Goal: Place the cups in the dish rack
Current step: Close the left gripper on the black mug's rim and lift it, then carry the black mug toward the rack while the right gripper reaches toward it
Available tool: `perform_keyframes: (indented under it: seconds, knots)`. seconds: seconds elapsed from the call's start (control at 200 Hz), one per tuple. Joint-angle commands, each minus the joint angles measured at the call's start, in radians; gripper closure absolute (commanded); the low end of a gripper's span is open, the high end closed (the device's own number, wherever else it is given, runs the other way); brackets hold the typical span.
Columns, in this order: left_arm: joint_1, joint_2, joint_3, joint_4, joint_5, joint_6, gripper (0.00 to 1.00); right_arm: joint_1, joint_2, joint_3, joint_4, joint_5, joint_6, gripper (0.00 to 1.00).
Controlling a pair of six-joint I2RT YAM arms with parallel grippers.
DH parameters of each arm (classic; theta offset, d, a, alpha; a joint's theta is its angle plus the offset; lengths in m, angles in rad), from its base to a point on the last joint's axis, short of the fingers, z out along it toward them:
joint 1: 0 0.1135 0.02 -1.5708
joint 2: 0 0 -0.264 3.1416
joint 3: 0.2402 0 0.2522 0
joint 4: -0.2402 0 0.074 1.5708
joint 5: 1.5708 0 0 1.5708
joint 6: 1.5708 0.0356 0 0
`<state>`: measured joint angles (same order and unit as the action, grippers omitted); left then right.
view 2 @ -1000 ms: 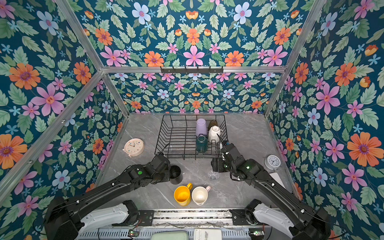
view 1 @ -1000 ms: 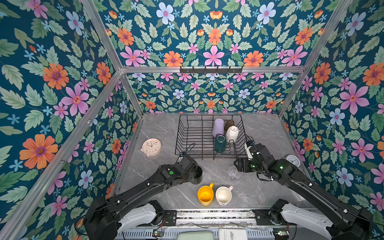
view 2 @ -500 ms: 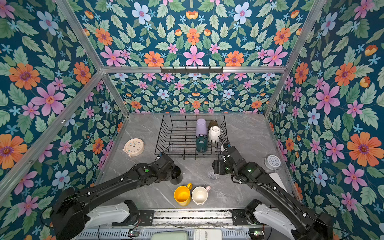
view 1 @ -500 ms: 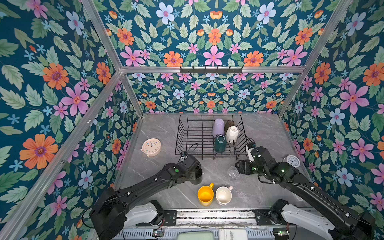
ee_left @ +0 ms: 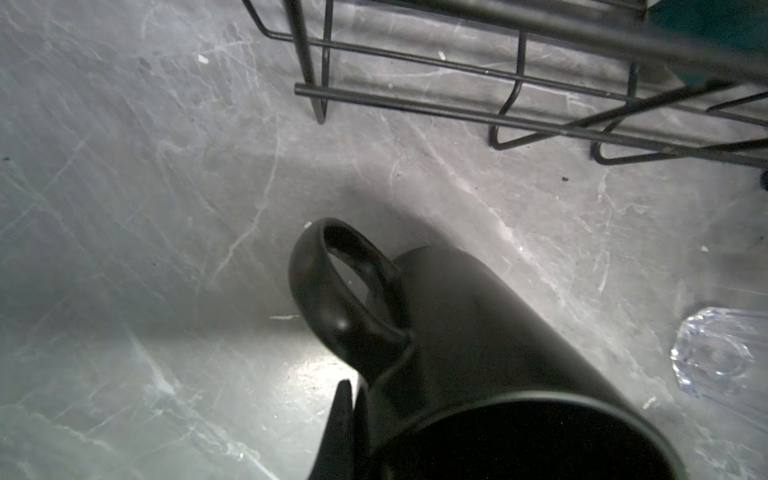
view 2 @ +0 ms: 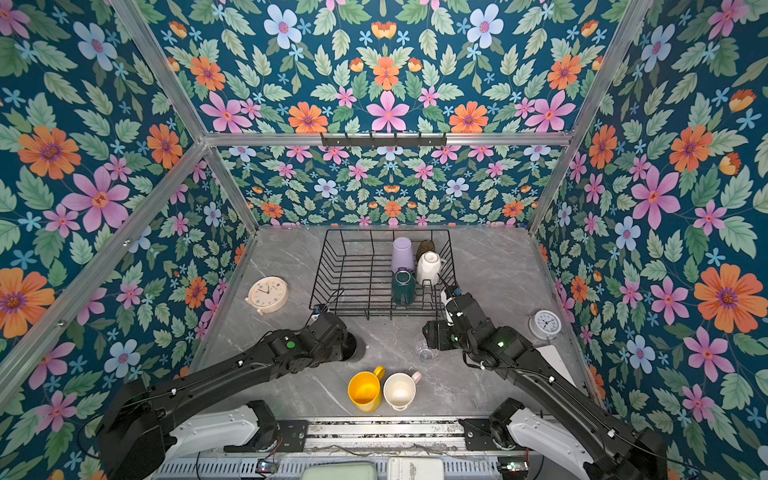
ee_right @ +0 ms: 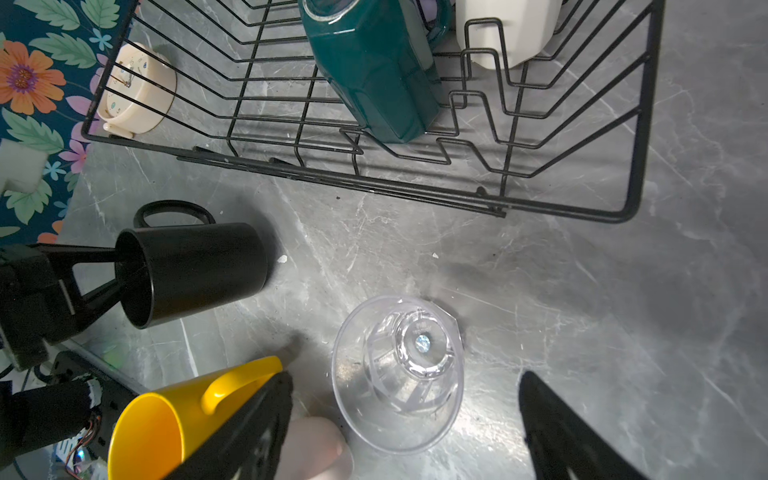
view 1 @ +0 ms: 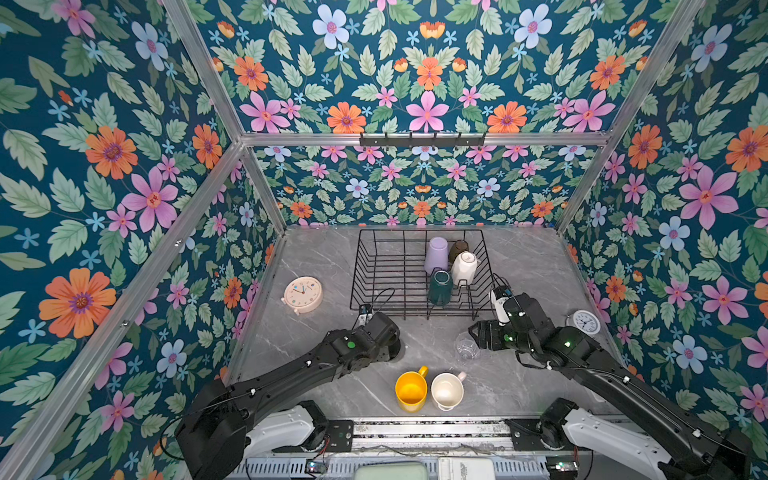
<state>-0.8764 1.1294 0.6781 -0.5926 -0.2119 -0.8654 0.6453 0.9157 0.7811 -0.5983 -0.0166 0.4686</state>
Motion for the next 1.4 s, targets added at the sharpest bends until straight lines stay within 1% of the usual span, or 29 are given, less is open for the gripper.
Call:
perform_keyframes:
  seconds: [0.0,0.115,0.235,0.345,0.41,0.48,0.535,0.63,0.765,0.915,1.005,1.12,1.265,1.395]
  knots:
    - [0.004,-0.035,-0.012,-0.065,-0.067,-0.016,1.0,0.001,0.002,0.007,0.031,-0.013,-0.01,0.15]
    - [0.003,-0.133,-0.012,-0.119,-0.111,-0.027,1.0,0.001,0.0,0.013,0.049,-0.039,-0.01,0.15]
    - [0.002,-0.298,0.008,-0.154,-0.164,0.0,1.0,0.001,-0.001,0.025,0.069,-0.076,-0.005,0.15]
    - [0.003,-0.472,0.031,-0.122,-0.186,0.08,1.0,0.002,-0.006,0.035,0.098,-0.125,0.009,0.15]
    - [0.003,-0.555,0.034,-0.073,-0.178,0.155,1.0,0.0,-0.012,0.038,0.126,-0.166,0.019,0.14]
    - [0.003,-0.616,0.031,0.01,-0.157,0.234,1.0,-0.002,-0.021,0.041,0.164,-0.213,0.035,0.14]
    - [0.002,-0.636,0.026,0.08,-0.131,0.286,1.0,-0.007,-0.027,0.041,0.193,-0.252,0.043,0.12]
    - [0.003,-0.615,0.02,0.205,-0.059,0.354,1.0,-0.029,-0.04,0.029,0.248,-0.322,0.063,0.1]
    - [0.002,-0.517,-0.002,0.416,0.073,0.444,1.0,-0.107,-0.064,-0.006,0.337,-0.473,0.124,0.1]
    - [0.004,-0.417,-0.037,0.666,0.256,0.576,1.0,-0.201,-0.1,-0.05,0.452,-0.647,0.204,0.09]
    - [0.005,-0.378,-0.059,0.797,0.347,0.657,1.0,-0.219,-0.116,-0.049,0.466,-0.709,0.217,0.09]
    - [0.017,-0.331,-0.059,0.898,0.447,0.742,1.0,-0.222,-0.119,-0.036,0.463,-0.762,0.219,0.08]
    - [0.084,-0.243,-0.016,0.944,0.667,0.751,1.0,-0.226,-0.099,-0.032,0.481,-0.808,0.217,0.08]
    - [0.178,-0.193,-0.029,1.06,0.845,0.669,1.0,-0.23,-0.077,-0.034,0.541,-0.856,0.238,0.07]
